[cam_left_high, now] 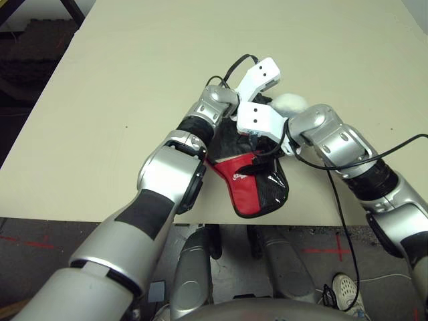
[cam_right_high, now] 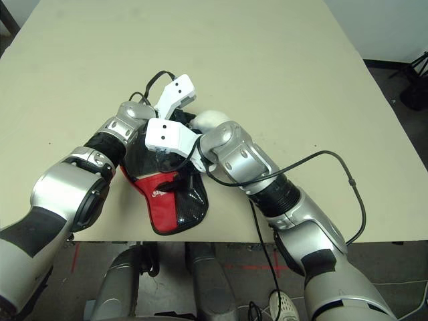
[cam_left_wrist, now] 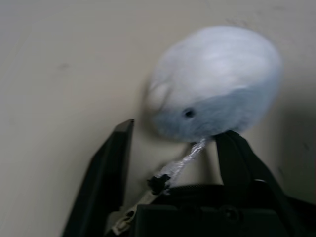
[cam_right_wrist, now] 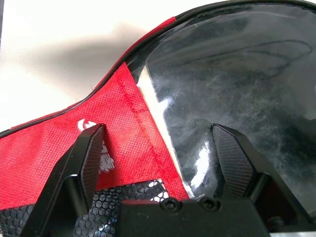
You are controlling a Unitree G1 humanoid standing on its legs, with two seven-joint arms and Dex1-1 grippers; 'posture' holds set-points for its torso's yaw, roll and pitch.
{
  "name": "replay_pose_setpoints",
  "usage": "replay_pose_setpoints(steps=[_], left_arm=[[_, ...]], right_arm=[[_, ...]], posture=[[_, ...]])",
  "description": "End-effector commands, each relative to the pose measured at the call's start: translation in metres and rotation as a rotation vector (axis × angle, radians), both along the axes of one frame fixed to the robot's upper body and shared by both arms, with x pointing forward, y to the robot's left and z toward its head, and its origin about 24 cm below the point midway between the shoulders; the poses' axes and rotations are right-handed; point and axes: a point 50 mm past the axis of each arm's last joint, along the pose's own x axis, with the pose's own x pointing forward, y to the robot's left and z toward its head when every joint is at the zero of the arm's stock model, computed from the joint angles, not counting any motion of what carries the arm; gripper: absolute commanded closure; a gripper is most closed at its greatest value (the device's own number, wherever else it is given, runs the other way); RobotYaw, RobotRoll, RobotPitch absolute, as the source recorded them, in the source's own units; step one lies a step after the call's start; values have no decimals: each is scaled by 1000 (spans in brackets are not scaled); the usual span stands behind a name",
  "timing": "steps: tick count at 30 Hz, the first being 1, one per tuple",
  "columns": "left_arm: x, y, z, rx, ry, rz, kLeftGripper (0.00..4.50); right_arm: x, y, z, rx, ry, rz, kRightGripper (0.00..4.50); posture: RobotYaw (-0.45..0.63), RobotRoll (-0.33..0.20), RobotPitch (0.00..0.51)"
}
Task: Store the ping-pong paddle in its case and zip it.
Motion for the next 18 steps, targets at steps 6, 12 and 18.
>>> replay_pose_setpoints(steps=[6, 12, 18], left_arm=[[9, 9, 31, -162, -87, 130, 14], [9, 25, 30, -124, 3, 81, 14], [9, 44, 28, -74, 3, 44, 14]], right_arm=[[1, -8, -30, -63, 105, -65, 0], [3, -10, -16, -37, 93, -75, 0], [1, -28, 14, -13, 122, -103, 0]], posture=[[-148, 0, 276], [-151, 0, 270], [-155, 0, 268]])
